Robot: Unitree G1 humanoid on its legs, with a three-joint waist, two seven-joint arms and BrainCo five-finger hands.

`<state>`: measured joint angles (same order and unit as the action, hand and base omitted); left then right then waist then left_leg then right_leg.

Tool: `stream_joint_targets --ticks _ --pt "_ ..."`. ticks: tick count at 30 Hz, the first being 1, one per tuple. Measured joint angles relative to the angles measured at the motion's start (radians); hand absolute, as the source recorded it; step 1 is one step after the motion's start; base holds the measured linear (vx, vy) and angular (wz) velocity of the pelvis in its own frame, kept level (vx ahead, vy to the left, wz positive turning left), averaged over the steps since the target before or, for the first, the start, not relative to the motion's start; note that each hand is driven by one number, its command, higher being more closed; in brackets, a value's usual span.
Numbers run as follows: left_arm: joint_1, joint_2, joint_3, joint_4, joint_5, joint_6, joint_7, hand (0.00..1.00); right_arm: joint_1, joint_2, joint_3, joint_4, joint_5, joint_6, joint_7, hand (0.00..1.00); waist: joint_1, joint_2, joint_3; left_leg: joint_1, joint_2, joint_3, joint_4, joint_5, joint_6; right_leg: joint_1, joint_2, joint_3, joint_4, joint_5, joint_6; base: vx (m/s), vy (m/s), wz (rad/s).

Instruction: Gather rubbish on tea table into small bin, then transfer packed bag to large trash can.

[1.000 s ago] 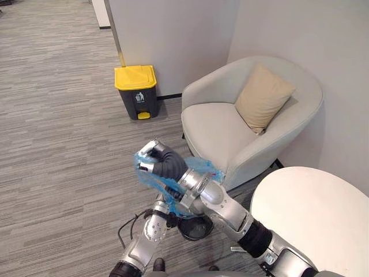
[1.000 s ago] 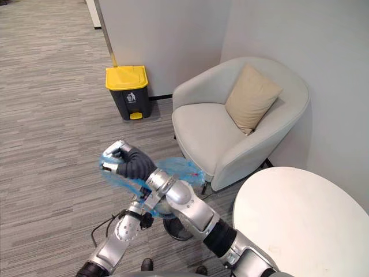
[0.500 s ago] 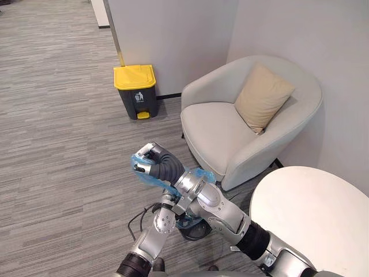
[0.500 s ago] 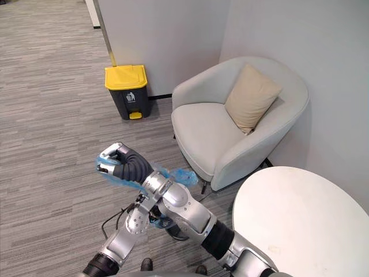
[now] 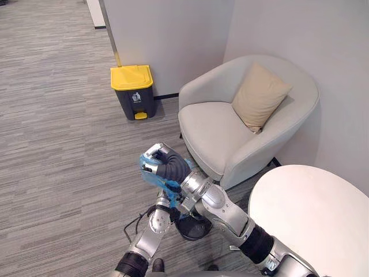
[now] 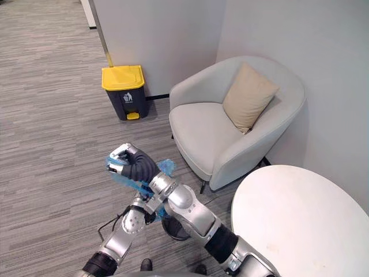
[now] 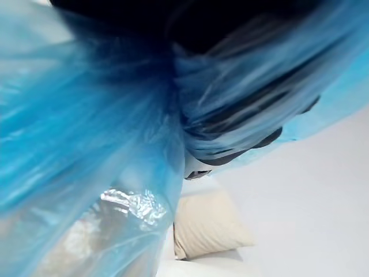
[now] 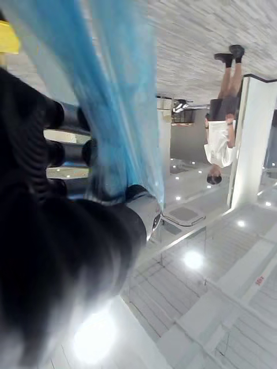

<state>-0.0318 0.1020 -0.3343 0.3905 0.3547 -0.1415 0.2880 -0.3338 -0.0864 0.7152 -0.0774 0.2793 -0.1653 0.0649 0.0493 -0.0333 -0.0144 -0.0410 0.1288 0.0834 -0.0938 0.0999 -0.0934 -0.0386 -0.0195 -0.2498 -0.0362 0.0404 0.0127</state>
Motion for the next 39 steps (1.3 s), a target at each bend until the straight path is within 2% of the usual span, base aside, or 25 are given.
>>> stream_joint_targets --ticks 8,16,21,25,31,34,39 --pt "0.024 -0.002 0.046 0.049 -0.031 -0.001 -0.025 1.0 0.062 -0.11 -0.093 -0.102 -0.271 -0.026 -0.003 0.0 -0.009 0.001 0.004 0.003 0.005 0.004 0.0 0.0 0.0 0.0 0.0 0.004 0.001 -0.001 0.0 0.0 0.0 0.0" --pt "0.061 0.0 0.125 0.062 -0.072 -0.001 -0.026 1.0 0.067 -0.288 -0.173 -0.146 -0.42 -0.102 -0.024 0.0 -0.011 -0.002 0.026 0.007 0.009 0.005 0.0 0.0 0.0 0.001 0.003 0.007 0.004 -0.003 -0.002 0.0 0.0 0.0" --pt "0.07 0.001 0.18 0.092 -0.096 0.0 -0.025 1.0 0.067 -0.374 -0.211 -0.164 -0.522 -0.135 -0.06 0.0 -0.011 -0.003 0.031 0.008 0.009 0.008 0.0 -0.001 0.0 0.0 0.003 0.01 0.005 -0.003 -0.001 0.0 0.0 0.0" --pt "0.086 0.008 0.211 0.092 -0.108 0.001 -0.025 1.0 0.086 -0.417 -0.243 -0.196 -0.552 -0.159 -0.079 0.0 -0.012 -0.003 0.032 0.009 0.009 0.01 0.0 -0.001 0.002 0.0 0.003 0.011 0.005 -0.003 -0.001 0.0 0.0 0.0" --pt "0.099 0.02 0.286 0.092 -0.121 0.001 -0.023 1.0 0.235 -0.418 -0.34 -0.188 -0.588 -0.161 -0.086 0.0 -0.011 -0.001 0.035 0.009 0.009 0.01 0.0 -0.003 0.005 0.0 0.001 0.011 0.005 -0.003 -0.001 0.0 0.0 0.0" --pt "0.103 0.021 0.308 0.097 -0.129 0.001 -0.023 1.0 0.308 -0.387 -0.378 -0.161 -0.604 -0.158 -0.086 0.0 -0.013 0.004 0.043 0.009 0.009 0.01 0.0 -0.003 0.005 0.0 0.001 0.011 0.005 -0.003 -0.001 0.0 0.0 0.0" --pt "0.131 0.02 0.308 0.135 -0.131 0.001 -0.027 1.0 0.407 -0.226 -0.44 0.046 -0.602 -0.131 -0.083 0.0 -0.036 0.01 0.047 0.008 0.007 0.013 0.0 -0.005 0.0 0.001 0.001 0.012 -0.002 -0.005 0.003 0.0 0.0 0.0"
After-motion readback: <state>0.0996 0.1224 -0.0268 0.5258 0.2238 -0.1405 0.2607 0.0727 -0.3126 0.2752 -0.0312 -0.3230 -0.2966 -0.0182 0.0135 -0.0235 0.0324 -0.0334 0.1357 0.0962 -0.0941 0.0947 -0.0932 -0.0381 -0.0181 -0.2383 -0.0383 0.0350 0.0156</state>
